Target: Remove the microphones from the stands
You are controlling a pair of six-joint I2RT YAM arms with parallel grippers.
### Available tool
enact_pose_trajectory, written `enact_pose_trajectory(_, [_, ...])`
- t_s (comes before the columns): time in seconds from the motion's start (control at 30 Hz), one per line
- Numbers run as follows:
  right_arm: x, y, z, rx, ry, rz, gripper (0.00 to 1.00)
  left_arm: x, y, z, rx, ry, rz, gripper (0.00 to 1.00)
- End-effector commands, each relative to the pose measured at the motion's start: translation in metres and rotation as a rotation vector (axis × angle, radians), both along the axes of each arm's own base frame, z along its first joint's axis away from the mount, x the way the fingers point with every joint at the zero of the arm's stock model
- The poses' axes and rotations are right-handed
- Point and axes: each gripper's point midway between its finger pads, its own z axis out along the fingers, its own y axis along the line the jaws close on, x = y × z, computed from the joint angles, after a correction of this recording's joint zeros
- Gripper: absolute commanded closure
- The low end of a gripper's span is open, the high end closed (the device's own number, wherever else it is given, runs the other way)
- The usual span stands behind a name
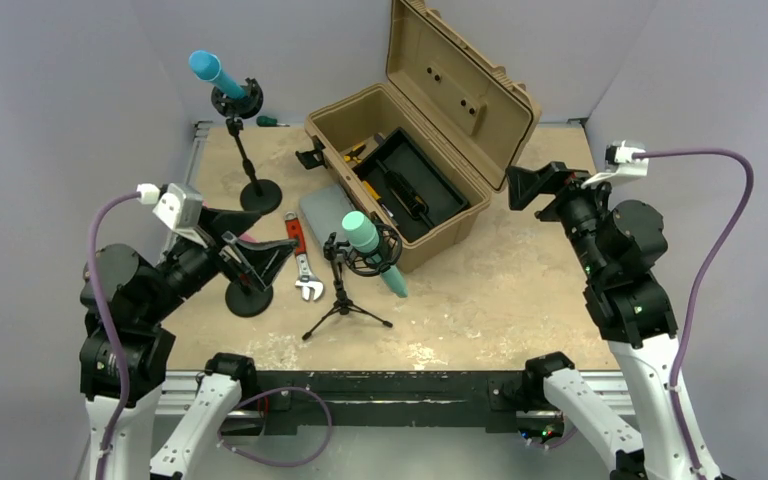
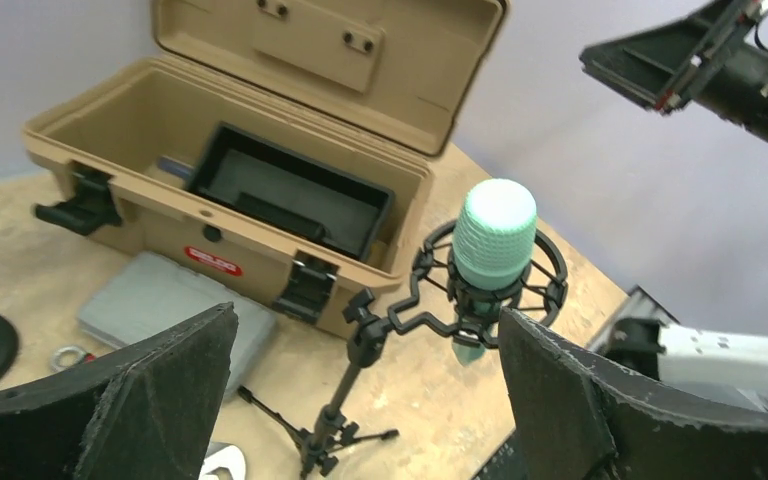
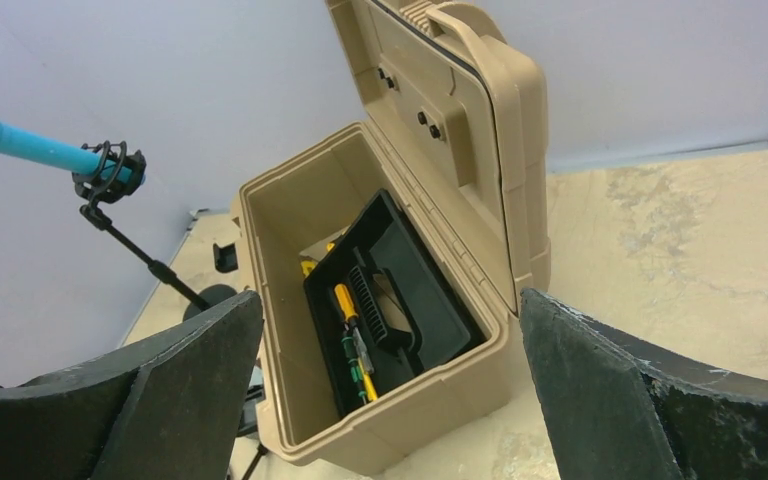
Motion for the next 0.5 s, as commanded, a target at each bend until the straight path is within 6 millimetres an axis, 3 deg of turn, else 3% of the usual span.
enact_pose_trajectory(0.0, [0.0, -0.002, -0.001, 0.01, 0.002, -0.016, 0.01, -0.002, -0.023, -0.01, -0.025, 0.053, -0.161, 0.0])
enact_pose_trajectory(0.17, [0.002, 0.015, -0.009, 0.061, 0.021, 0.064, 0.01, 0.006, -0.043, -0.022, -0.064, 0.145, -0.265, 0.0])
enact_pose_trajectory(0.33, [-0.008, 0.055, -0.028, 0.138, 0.047, 0.288, 0.01, 0.008, -0.06, -0.04, -0.016, 0.19, -0.302, 0.0])
enact_pose_trajectory(0.47, [-0.007, 0.057, -0.053, 0.141, 0.127, 0.29, 0.01, 0.012, -0.062, -0.05, -0.009, 0.202, -0.295, 0.0])
